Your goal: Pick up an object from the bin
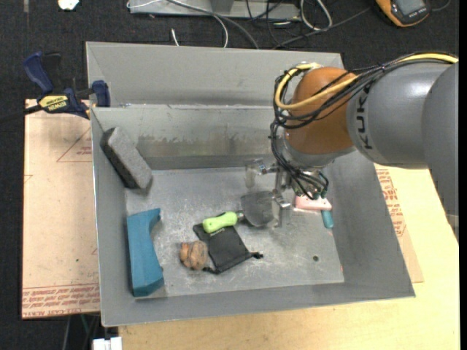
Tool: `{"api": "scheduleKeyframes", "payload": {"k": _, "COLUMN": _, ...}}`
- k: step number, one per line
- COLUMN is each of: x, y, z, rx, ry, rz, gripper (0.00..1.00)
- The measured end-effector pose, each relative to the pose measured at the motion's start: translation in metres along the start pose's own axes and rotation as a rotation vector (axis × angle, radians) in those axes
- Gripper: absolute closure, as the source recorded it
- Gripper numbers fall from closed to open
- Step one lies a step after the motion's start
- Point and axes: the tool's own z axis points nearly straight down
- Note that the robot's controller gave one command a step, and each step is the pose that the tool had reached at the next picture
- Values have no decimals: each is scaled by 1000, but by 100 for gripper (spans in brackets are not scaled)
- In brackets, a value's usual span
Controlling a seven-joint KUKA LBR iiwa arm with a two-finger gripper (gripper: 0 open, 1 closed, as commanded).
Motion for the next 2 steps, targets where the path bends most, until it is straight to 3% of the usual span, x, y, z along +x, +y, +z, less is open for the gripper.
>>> {"api": "scheduleKeyframes", "payload": {"k": 1, "x": -2, "y": -4, "z": 12, "rx": -1, "ry": 0, "rz": 22, "gripper": 0}}
{"api": "scheduleKeyframes", "payload": {"k": 2, "x": -2, "y": 14, "z": 6, "rx": -1, "ry": -6, "rz": -35, "gripper": 100}}
